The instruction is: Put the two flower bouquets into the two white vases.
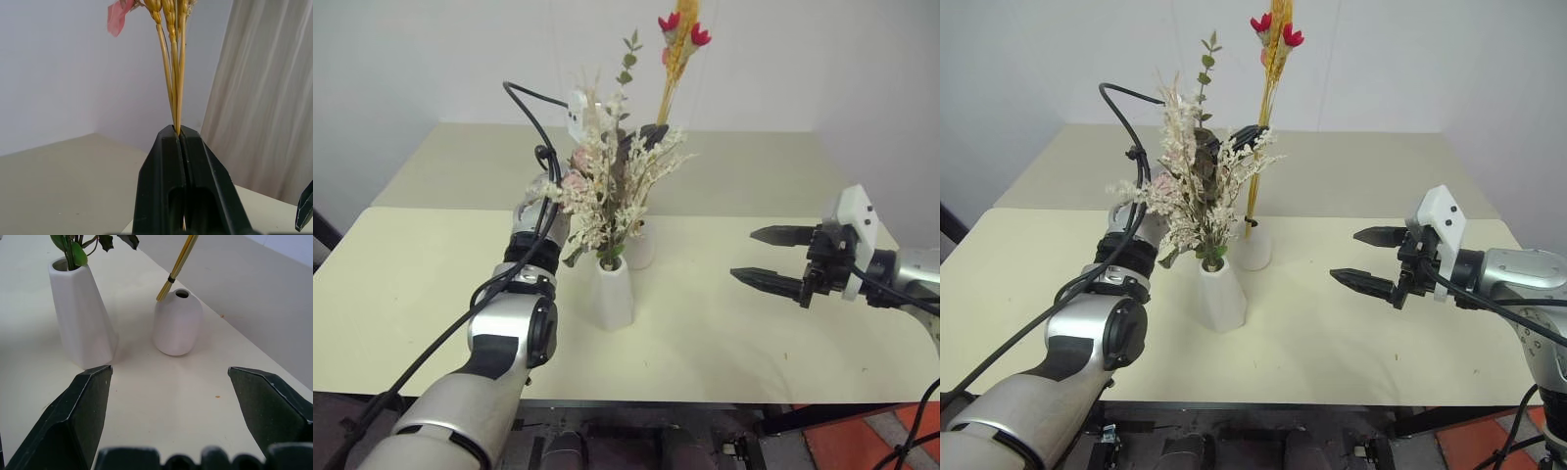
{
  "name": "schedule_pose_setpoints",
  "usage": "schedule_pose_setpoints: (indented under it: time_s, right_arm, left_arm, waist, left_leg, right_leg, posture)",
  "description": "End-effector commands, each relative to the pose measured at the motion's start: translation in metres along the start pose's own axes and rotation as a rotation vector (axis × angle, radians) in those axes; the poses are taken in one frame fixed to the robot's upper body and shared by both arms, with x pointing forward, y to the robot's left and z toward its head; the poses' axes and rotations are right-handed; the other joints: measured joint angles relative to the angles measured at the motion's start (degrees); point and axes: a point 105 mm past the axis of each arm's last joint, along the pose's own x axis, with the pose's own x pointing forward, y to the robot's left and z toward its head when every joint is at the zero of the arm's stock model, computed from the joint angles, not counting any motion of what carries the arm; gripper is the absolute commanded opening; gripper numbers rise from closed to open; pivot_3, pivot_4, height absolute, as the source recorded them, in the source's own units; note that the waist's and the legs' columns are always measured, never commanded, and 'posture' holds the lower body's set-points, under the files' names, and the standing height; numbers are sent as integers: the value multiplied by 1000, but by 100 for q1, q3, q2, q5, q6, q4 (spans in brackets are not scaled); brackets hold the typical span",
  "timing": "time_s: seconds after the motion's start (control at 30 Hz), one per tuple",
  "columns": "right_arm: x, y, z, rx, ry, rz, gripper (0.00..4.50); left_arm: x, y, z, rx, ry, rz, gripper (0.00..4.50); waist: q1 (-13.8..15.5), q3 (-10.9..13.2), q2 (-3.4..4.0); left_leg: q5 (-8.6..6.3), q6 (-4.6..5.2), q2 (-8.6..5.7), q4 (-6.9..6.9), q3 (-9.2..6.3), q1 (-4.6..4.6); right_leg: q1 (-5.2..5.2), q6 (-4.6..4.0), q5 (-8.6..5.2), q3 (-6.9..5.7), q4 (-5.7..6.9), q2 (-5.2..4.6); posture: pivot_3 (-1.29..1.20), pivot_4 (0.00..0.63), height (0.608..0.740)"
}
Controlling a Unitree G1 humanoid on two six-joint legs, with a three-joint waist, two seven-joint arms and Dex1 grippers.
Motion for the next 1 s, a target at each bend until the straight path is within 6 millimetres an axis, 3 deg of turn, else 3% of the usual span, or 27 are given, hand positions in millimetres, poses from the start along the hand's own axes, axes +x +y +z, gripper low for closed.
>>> schedule_pose_setpoints:
  time_s: [0.03,0.43,1.0]
  right_arm:
    - [-6,-2,13,-41,-32,-26,4500]
    - [-5,-1,12,-33,-37,-22,4500]
    - [-6,3,12,-20,-40,-21,4500]
  left_arm:
    - [7,-6,20,53,-40,-34,25]
    - [11,-6,40,50,-99,-39,25]
    - [18,2,23,99,-107,59,25]
  waist:
    - [0,0,0]
    - [-1,0,0]
    - [13,0,0]
  left_leg:
    - [0,0,0,0,0,0]
    - [0,0,0,0,0,0]
    - [0,0,-1,0,-1,0]
  right_leg:
    - [0,0,0,0,0,0]
    - [0,2,-1,0,0,0]
    - [2,1,0,0,0,0]
  posture:
    - [0,150,740]
    - [0,150,740]
    - [0,150,740]
